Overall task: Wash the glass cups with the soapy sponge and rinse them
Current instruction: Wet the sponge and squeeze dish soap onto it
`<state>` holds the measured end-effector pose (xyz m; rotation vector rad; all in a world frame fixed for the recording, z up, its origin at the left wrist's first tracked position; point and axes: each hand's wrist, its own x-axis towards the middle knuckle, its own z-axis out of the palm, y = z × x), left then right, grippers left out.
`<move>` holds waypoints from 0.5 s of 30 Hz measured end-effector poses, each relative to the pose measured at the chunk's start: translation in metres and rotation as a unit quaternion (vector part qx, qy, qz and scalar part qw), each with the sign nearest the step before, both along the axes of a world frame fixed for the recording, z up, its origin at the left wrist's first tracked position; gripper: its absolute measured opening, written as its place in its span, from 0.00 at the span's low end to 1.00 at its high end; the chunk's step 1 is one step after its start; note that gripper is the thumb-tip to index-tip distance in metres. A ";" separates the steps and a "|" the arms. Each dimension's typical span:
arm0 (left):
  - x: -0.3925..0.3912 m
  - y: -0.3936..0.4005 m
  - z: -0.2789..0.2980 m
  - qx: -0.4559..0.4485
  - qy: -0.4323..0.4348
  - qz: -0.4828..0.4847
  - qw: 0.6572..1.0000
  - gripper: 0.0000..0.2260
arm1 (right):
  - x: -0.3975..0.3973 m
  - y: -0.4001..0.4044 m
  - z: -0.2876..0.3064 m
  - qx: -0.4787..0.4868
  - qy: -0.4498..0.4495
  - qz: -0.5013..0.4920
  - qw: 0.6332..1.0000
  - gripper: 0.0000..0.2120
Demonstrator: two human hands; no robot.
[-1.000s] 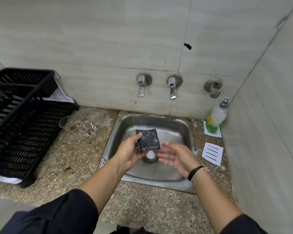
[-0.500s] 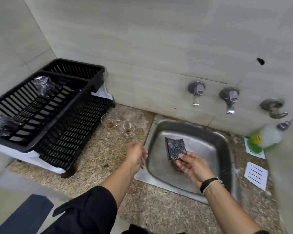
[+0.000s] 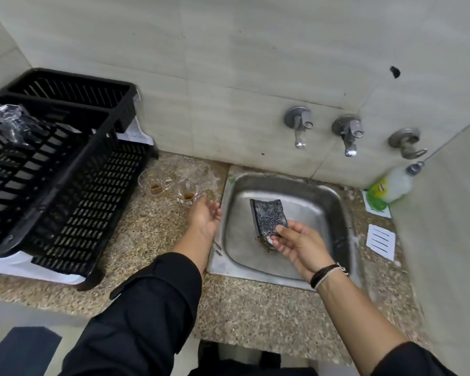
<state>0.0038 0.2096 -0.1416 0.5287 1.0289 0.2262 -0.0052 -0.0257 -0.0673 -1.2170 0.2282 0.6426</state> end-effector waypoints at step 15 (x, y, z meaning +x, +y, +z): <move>-0.033 -0.030 0.005 0.200 0.002 -0.080 0.977 0.07 | -0.014 -0.042 -0.004 0.004 -0.031 -0.027 0.999 0.08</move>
